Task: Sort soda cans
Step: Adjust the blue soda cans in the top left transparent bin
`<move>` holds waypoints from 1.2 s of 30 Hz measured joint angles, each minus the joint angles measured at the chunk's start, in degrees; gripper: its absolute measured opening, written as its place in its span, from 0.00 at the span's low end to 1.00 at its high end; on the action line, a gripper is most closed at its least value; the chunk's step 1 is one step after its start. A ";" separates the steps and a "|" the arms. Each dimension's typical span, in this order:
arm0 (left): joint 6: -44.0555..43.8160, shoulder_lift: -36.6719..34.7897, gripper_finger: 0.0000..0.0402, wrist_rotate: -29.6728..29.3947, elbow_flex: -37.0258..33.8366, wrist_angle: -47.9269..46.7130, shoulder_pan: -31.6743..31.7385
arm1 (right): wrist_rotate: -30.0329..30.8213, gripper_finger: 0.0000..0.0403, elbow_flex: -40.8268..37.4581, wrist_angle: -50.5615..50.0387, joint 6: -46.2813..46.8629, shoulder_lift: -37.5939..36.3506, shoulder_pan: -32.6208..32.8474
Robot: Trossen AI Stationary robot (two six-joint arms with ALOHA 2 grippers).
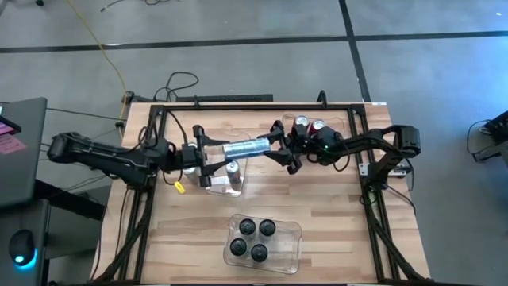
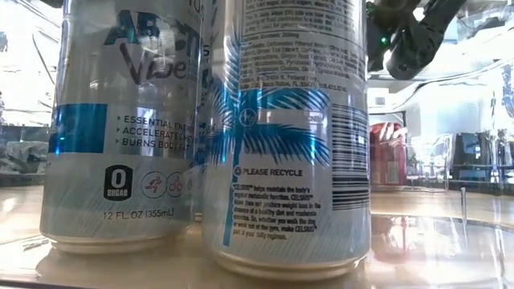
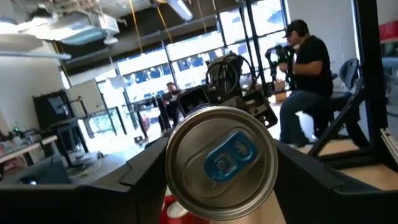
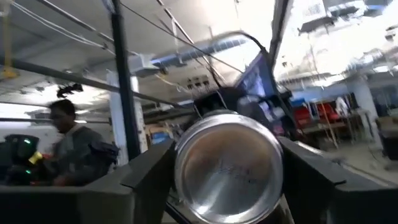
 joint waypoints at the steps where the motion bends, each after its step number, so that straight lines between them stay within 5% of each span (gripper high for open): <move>1: -0.01 -0.63 0.57 -0.24 0.33 -1.55 0.00 | 0.07 0.68 0.00 -1.00 0.02 0.00 -0.26; 15: -8.79 -9.80 0.57 -15.66 18.07 -47.59 0.10 | -9.86 0.76 -0.11 -8.91 9.68 -0.33 -8.89; 28: -22.63 -1.04 0.57 -15.84 34.79 -91.17 0.24 | -19.81 0.77 -0.11 -12.11 10.28 -9.35 -8.05; 36: -23.49 6.14 0.57 -7.88 35.41 -96.55 2.88 | -13.93 0.77 -0.11 -33.43 1.80 -18.24 -8.08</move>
